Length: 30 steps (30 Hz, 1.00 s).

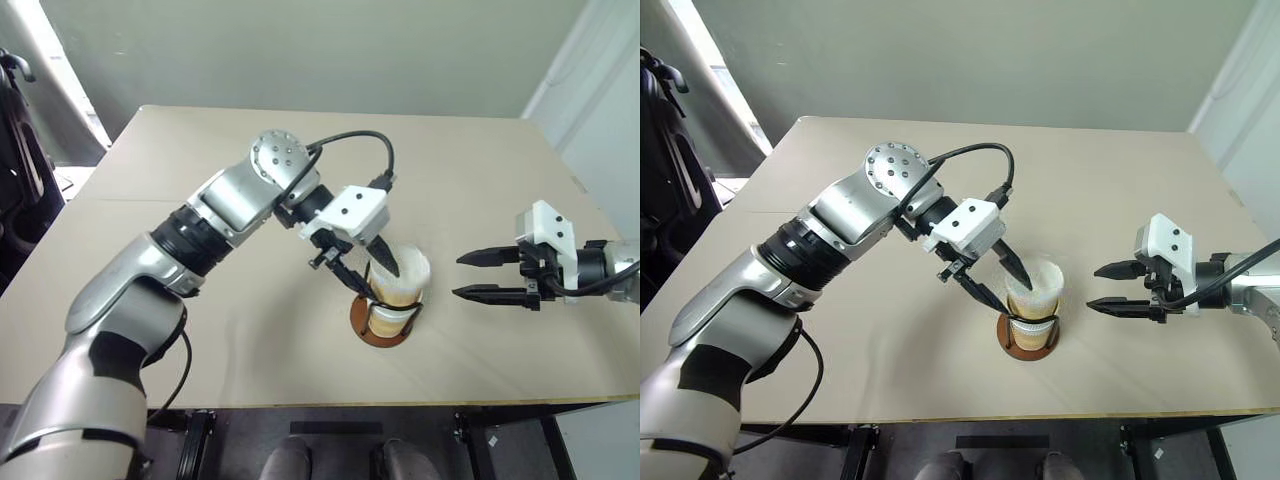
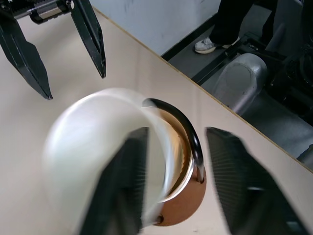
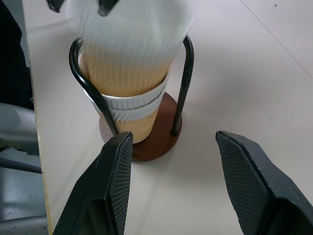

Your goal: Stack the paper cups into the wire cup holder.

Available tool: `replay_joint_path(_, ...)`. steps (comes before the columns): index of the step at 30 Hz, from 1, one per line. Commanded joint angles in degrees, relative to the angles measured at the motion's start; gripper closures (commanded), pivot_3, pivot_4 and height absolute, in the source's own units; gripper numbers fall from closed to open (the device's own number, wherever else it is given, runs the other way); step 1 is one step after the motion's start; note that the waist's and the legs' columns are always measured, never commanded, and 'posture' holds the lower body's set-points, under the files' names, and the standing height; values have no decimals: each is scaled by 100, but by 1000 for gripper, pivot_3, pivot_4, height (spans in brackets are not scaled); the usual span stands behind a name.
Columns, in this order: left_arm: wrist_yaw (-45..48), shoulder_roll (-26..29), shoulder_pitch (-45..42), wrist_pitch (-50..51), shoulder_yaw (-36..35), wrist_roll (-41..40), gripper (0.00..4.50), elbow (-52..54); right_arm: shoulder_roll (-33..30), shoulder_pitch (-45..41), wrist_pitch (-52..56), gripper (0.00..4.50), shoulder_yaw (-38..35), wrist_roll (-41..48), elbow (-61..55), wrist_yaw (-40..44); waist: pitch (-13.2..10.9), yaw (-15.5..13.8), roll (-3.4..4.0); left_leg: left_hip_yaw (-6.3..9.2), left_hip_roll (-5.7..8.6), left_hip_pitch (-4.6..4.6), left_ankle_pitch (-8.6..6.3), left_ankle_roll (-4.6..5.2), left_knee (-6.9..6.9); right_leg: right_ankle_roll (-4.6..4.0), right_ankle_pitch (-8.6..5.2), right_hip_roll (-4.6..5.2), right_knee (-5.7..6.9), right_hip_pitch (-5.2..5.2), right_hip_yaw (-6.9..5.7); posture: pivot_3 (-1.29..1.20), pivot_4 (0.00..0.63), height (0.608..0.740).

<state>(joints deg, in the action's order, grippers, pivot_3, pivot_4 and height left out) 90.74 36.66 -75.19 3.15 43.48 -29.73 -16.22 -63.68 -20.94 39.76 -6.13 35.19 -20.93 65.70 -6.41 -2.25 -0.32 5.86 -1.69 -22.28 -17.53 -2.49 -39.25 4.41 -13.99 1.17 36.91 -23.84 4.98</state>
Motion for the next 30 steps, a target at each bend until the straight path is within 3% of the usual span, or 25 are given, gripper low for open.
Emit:
replay_joint_path(1,176,-31,-160,-52,-135,-59,1024,38,-57,-87,-7,1808,-254,49,-130,-34,0,-1,0,0,0,0,0,0,0,0,0,0,0,0,0,0,150,740)
replay_joint_path(4,176,-135,-120,-65,-257,10,22,-28,-53,-97,-13,1808,-246,40,-127,-41,0,-11,0,0,0,0,0,0,-1,0,0,0,0,1,-1,0,150,740)
replay_joint_path(9,176,-345,18,178,-740,11,22,-110,11,-203,36,1808,-238,87,-110,-111,0,-19,0,-2,0,0,-1,1,-3,1,1,0,1,2,-1,0,150,740)
replay_joint_path(17,-438,-279,326,1208,-2327,-87,22,-335,297,-395,153,1808,-64,-6,-3,-472,0,-13,0,-7,-1,4,0,1,-4,2,0,-3,4,1,-5,0,150,740)
replay_joint_path(22,-2052,99,1194,1950,-3681,-52,22,-273,809,-833,-65,1808,299,-544,729,-951,1,65,2,-29,-4,36,1,3,5,4,-1,-8,9,4,-10,0,150,740)
replay_joint_path(30,-4093,169,2576,2677,-4860,146,22,578,1343,-1066,-271,1808,454,-892,1436,-1098,1,34,2,-28,-2,34,2,2,5,4,-1,-7,5,0,-15,0,150,740)
